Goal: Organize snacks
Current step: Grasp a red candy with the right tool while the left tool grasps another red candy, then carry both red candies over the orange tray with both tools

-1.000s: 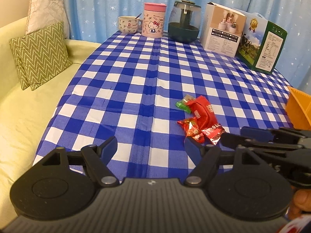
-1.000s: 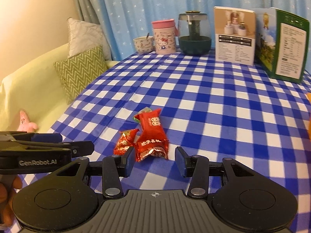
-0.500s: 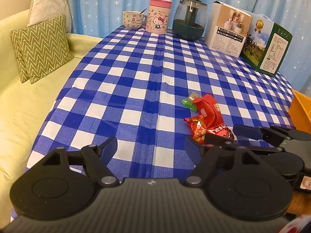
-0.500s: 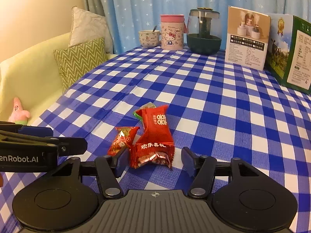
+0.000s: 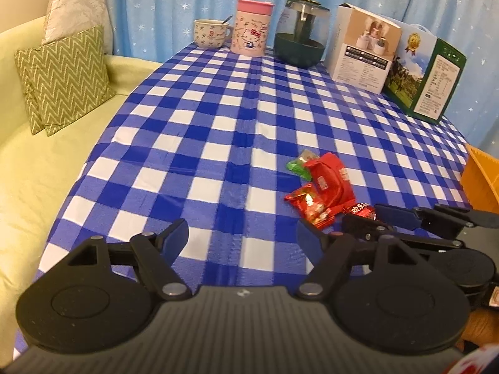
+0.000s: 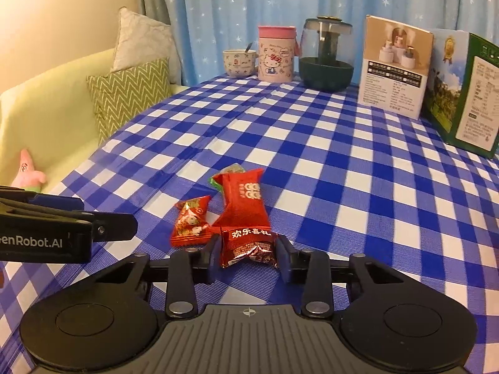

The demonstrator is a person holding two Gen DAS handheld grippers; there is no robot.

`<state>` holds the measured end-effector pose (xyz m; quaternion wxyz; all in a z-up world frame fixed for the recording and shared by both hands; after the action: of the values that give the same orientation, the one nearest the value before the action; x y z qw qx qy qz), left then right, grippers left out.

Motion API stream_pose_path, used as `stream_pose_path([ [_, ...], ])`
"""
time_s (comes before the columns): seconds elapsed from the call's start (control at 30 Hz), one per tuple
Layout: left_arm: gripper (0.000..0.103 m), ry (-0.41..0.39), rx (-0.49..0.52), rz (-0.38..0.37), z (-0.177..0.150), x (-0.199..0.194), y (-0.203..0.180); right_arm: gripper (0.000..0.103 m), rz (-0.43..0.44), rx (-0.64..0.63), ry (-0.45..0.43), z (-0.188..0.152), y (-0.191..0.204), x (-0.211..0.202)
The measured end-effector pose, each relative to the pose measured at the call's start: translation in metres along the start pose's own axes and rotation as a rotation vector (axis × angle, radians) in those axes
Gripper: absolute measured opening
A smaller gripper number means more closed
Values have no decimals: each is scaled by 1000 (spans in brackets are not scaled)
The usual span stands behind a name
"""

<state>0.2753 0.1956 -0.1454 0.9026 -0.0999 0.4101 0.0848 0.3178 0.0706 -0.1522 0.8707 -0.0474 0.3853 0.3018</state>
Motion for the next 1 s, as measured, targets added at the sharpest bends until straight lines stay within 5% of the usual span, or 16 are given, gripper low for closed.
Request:
stream_pose_path([
  [0.23,63,-17,37,-51,6,9,-24,37,-55,53,-35,2,-28,-24],
  [0.47,39,-21,63,-78,14,26,-50,38,-78,100,-35,-3,-52,-35],
  [1.0,19,-10,96,-37,11,31,-62,37,-89,124,-35,-7,-63,-48],
])
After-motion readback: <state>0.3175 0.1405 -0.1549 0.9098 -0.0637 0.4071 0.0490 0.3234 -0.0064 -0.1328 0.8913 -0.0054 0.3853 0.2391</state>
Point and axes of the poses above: each gripper's, at about its wrist camera, not at the fingertips, and x roughly the way its jaws point, y to its left, z to its top, the point moved 9 cm from there along x, roughly the way its jaws point, and after that the axes turned 3 degrees about y, right-handed, at the moved point
